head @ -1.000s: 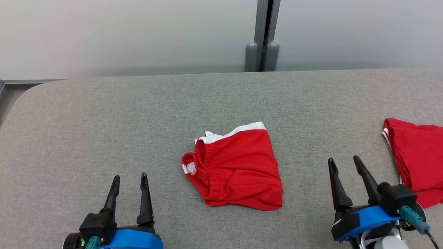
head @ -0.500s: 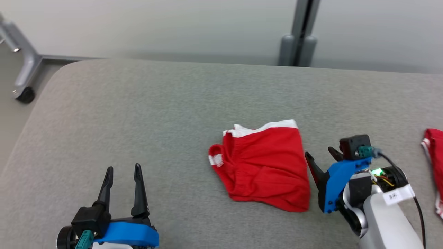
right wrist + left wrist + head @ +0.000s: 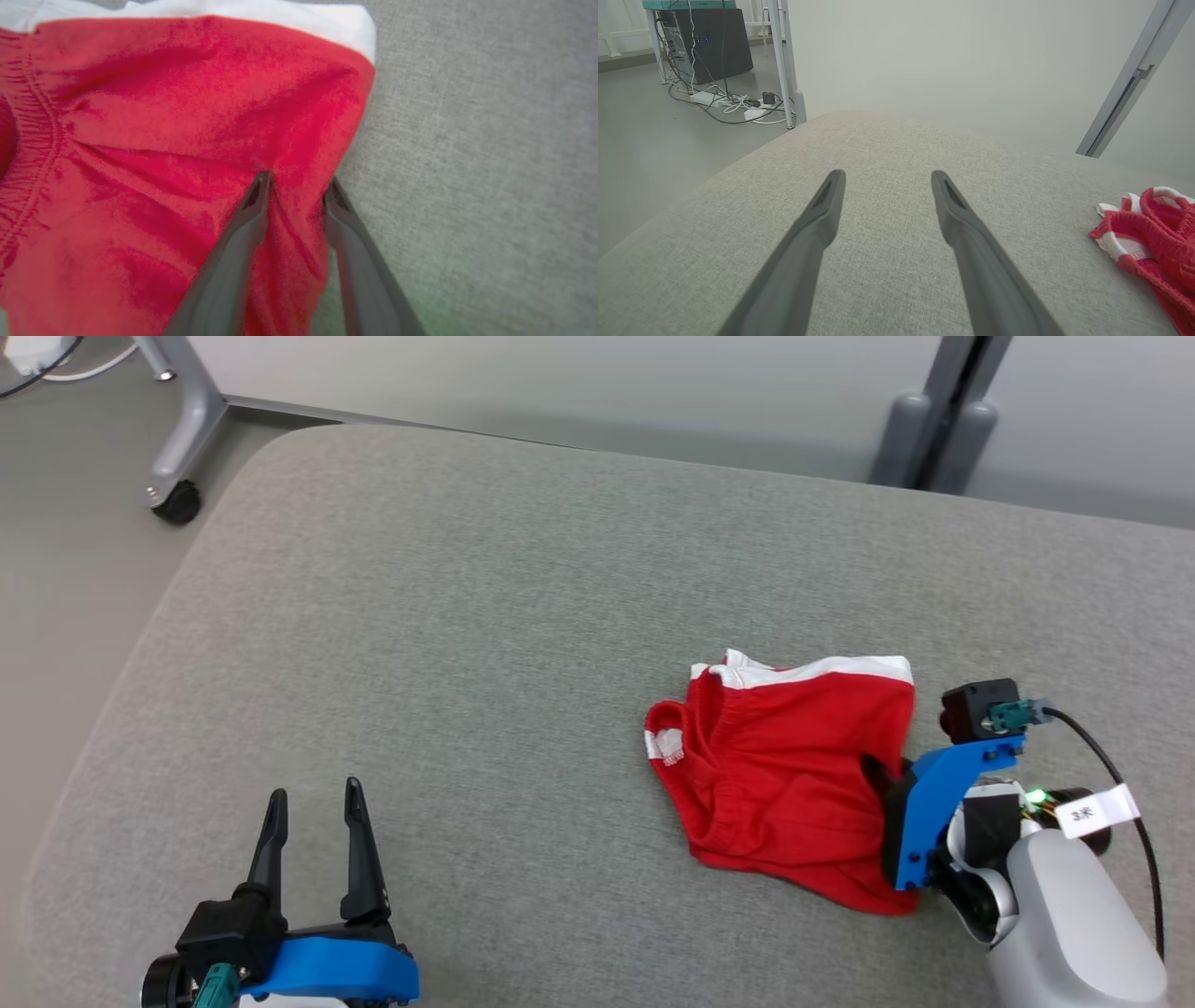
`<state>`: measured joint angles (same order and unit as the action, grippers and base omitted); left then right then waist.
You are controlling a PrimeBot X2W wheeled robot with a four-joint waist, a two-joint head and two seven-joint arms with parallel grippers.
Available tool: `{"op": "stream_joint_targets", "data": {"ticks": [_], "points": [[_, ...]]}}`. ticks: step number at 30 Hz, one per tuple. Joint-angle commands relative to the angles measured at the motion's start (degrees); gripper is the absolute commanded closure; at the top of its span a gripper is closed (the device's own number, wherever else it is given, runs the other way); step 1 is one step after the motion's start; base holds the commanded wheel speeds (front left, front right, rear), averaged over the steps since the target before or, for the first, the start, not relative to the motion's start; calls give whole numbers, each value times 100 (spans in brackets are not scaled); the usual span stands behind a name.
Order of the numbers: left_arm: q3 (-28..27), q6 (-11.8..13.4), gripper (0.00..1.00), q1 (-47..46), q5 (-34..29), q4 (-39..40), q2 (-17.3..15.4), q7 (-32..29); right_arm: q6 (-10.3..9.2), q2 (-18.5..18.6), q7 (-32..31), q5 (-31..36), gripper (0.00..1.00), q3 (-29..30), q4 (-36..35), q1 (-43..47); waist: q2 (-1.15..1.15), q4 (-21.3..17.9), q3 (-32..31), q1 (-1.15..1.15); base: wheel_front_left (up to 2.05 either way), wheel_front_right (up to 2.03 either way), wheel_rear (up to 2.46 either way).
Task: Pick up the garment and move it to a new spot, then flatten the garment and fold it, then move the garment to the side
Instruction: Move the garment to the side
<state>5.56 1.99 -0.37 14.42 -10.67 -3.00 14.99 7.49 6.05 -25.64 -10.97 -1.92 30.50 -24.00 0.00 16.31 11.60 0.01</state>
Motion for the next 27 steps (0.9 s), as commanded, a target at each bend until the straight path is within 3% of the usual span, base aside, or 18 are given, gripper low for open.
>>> {"op": "stream_joint_targets", "data": {"ticks": [1,7,19,27], "points": [[-15,-11,0,-32,-57,48,17,26,1,44,83,-18,100,-67,37,-37,0,-113,-21,-1,0,0,0],[46,-61,0,-122,-138,130,15,26,-1,203,363,-117,100,-226,-219,-233,0,-601,-11,-1,0,0,0],[237,-249,0,-374,-425,442,-36,25,0,907,216,-393,100,-366,-1758,293,0,-2417,284,-1,0,0,0],[357,-328,0,-602,-572,437,-215,-37,1,754,227,-427,100,-87,-2391,690,0,-3233,542,-1,0,0,0]]}}
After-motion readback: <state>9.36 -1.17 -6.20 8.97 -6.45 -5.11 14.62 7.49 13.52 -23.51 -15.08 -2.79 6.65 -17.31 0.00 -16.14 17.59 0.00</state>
